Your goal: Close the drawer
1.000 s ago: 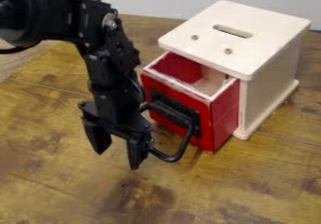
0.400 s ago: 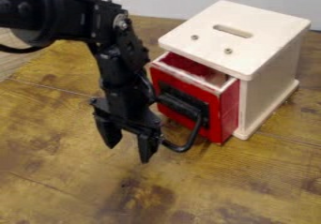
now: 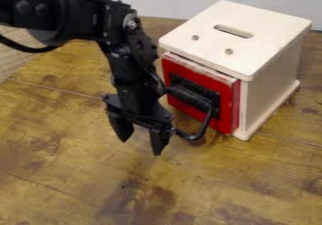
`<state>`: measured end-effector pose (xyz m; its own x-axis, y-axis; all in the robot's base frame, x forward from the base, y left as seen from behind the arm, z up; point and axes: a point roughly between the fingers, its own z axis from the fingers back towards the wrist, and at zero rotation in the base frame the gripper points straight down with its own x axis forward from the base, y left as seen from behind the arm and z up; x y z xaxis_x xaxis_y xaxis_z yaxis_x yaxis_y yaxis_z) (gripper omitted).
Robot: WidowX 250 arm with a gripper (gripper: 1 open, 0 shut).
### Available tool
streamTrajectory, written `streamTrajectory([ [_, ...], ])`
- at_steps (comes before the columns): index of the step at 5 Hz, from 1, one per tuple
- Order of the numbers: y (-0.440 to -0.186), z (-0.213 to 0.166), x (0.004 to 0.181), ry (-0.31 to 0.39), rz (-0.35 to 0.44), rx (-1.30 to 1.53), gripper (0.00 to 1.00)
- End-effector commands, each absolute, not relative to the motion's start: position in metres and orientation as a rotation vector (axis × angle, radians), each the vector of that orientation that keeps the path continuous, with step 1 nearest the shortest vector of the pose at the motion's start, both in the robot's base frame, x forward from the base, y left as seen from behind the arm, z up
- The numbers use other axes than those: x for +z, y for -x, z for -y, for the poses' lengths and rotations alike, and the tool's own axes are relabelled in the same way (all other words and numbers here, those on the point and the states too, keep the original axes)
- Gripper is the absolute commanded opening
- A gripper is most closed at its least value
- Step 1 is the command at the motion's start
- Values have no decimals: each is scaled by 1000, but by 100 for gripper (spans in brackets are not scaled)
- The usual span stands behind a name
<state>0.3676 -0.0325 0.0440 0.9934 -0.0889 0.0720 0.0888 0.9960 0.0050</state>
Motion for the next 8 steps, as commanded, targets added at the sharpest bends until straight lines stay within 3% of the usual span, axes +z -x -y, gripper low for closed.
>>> streamTrajectory([
  [1,-383,35,66,12,162,-84,100],
  [5,-379,38,65,38,196,-60,100],
  [8,-377,38,76,57,227,-46,100],
])
